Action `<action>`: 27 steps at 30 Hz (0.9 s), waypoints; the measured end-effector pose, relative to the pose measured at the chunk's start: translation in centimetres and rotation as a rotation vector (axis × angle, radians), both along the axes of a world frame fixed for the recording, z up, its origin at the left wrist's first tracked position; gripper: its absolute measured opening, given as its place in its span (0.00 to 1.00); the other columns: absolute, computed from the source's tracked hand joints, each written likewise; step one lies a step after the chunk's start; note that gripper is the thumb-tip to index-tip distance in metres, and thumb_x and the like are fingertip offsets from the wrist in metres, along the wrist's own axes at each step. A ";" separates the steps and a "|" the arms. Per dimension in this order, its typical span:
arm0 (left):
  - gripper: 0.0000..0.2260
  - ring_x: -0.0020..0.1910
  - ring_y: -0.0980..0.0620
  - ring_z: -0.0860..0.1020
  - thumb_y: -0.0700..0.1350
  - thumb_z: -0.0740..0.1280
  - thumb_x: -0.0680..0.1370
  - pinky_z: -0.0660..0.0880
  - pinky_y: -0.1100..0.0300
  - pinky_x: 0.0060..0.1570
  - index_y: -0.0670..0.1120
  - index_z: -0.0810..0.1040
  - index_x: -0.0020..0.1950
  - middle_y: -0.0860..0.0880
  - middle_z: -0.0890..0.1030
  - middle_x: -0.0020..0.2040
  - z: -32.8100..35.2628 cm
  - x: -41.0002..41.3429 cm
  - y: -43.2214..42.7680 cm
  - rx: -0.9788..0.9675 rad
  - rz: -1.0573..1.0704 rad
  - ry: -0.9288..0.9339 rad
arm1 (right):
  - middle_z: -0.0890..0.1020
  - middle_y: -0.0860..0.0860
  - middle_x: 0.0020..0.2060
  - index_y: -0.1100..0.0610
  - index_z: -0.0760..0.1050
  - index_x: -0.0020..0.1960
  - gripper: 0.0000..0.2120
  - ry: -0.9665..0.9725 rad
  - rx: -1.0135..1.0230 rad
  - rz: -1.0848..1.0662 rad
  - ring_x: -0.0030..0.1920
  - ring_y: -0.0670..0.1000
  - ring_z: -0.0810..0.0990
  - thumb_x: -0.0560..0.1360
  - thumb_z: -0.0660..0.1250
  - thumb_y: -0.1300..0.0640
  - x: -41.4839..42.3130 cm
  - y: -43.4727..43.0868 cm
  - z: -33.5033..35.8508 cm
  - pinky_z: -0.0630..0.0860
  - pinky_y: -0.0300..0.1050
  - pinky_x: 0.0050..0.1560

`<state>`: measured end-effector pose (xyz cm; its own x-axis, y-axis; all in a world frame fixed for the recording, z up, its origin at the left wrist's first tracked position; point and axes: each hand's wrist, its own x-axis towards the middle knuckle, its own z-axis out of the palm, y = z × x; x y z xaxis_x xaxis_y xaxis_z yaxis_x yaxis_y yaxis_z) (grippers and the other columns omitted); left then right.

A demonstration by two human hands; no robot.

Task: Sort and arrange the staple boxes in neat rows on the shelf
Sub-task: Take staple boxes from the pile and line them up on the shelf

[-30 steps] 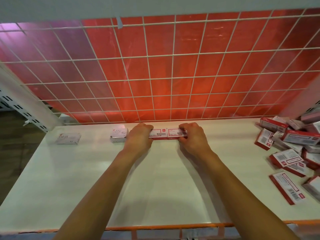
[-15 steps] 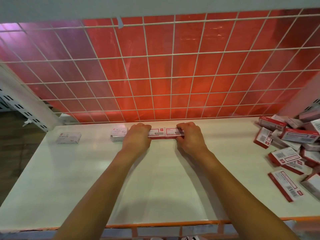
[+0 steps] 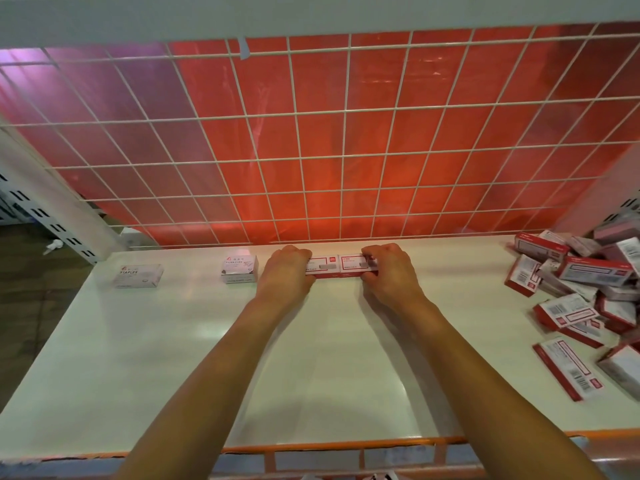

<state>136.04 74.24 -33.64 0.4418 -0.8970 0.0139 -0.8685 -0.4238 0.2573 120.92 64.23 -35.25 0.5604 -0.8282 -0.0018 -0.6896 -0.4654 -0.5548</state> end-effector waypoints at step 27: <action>0.13 0.55 0.45 0.75 0.47 0.67 0.77 0.70 0.56 0.52 0.47 0.78 0.60 0.44 0.78 0.56 0.3 -2.0 -0.8 -0.032 -0.017 0.061 | 0.76 0.58 0.60 0.59 0.71 0.66 0.20 0.019 0.015 -0.041 0.59 0.57 0.72 0.75 0.67 0.60 -2.1 -0.8 0.7 0.69 0.46 0.60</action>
<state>134.02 73.40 -33.32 0.4271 -0.9041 0.0159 -0.8580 -0.3996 0.3228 118.79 63.40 -34.53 0.5255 -0.8505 -0.0248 -0.7184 -0.4279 -0.5485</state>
